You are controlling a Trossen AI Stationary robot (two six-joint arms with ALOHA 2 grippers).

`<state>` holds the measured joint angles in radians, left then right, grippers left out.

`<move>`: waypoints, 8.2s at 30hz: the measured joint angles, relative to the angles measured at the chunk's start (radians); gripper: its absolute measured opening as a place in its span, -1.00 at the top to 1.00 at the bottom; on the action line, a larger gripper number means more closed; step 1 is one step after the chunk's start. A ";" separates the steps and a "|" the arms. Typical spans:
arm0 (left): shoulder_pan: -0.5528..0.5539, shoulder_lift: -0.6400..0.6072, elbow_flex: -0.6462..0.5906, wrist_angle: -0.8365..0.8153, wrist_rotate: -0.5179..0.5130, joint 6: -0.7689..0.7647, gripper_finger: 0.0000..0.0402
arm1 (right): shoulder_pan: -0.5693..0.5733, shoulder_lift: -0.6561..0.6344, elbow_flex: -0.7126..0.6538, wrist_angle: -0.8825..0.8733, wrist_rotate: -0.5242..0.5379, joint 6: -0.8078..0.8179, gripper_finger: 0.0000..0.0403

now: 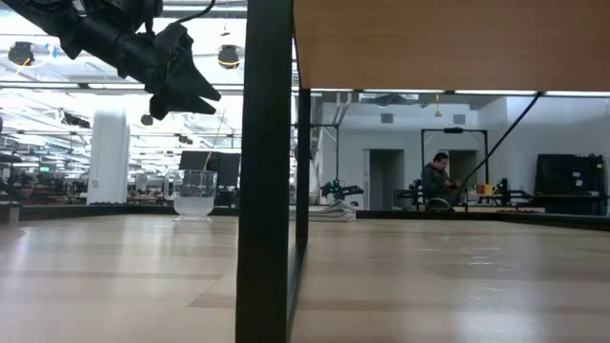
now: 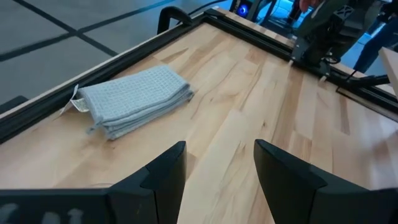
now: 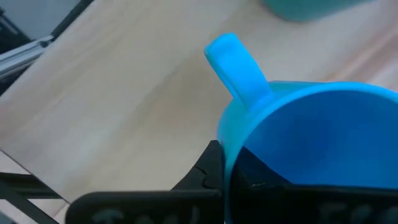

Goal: Stack small to large cups/mugs on shelf
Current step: Put the light blue mug on the shelf, then put the transparent mug on the shelf

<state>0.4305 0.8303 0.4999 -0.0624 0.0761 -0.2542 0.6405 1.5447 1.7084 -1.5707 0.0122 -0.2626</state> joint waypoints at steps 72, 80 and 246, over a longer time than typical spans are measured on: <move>0.000 0.000 0.000 -0.086 0.008 -0.031 0.11 | 0.090 0.112 0.000 0.196 -0.144 0.124 0.79; 0.000 0.000 0.000 -0.091 0.008 -0.031 0.11 | 0.090 0.112 0.000 0.196 -0.144 0.079 0.77; 0.000 0.000 0.000 -0.159 0.008 -0.064 0.11 | 0.069 0.112 0.000 0.320 -0.144 0.422 0.42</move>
<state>0.4305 0.8307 0.4999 -0.2214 0.0841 -0.3178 0.7097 1.6569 1.7088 -1.2510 -0.1314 0.1596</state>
